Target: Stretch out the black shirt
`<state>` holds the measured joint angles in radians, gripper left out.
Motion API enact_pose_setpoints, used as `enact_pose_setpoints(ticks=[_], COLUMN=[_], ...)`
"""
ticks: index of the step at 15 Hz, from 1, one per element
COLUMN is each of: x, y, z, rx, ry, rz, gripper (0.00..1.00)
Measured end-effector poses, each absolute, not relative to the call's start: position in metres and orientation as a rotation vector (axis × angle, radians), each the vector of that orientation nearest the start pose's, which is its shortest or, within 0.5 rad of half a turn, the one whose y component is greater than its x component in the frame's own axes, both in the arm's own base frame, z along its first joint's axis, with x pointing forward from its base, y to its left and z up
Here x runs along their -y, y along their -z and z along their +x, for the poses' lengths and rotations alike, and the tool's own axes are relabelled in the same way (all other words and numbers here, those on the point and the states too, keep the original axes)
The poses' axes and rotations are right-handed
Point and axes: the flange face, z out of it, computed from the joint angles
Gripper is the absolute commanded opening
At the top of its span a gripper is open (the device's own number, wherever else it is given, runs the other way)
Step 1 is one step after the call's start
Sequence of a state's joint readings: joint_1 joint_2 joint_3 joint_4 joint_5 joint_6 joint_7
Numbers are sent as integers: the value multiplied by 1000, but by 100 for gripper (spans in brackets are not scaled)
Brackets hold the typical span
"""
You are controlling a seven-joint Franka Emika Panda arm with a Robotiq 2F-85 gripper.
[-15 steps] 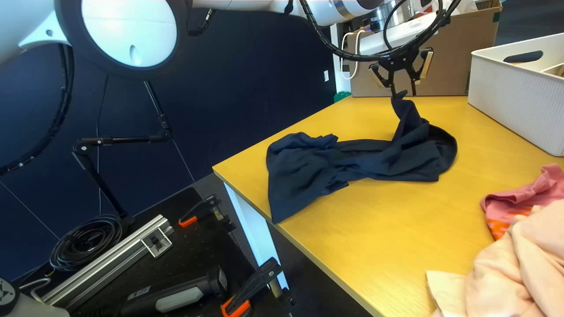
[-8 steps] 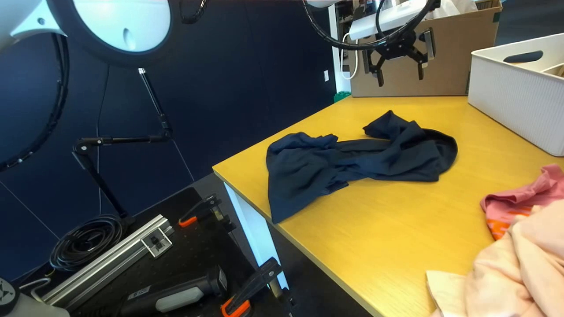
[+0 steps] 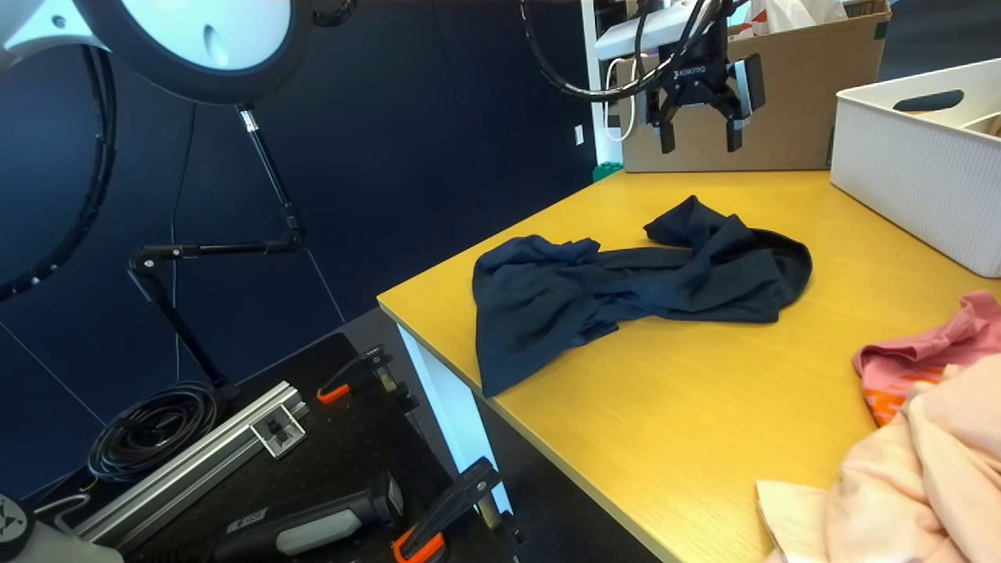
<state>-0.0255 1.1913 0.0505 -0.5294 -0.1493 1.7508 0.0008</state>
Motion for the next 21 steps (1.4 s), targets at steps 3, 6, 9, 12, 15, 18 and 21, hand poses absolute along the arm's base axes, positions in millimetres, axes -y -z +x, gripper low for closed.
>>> enact_pose_setpoints(ticks=[3, 6, 9, 12, 15, 18, 21], x=[26, 38, 56, 74, 89, 101, 102], y=[-280, -268, -255, -243, -220, -172, -131], z=[802, 798, 793, 786, 779, 764, 746], rx=[-164, -315, -429, -474, -486, -489, -467], ry=[-33, -74, -124, -155, -141, -131, -84], rz=[-3239, -3230, -3220, -3212, -3206, -3201, -3200], gripper=[100, 100, 100, 100, 100, 100, 100])
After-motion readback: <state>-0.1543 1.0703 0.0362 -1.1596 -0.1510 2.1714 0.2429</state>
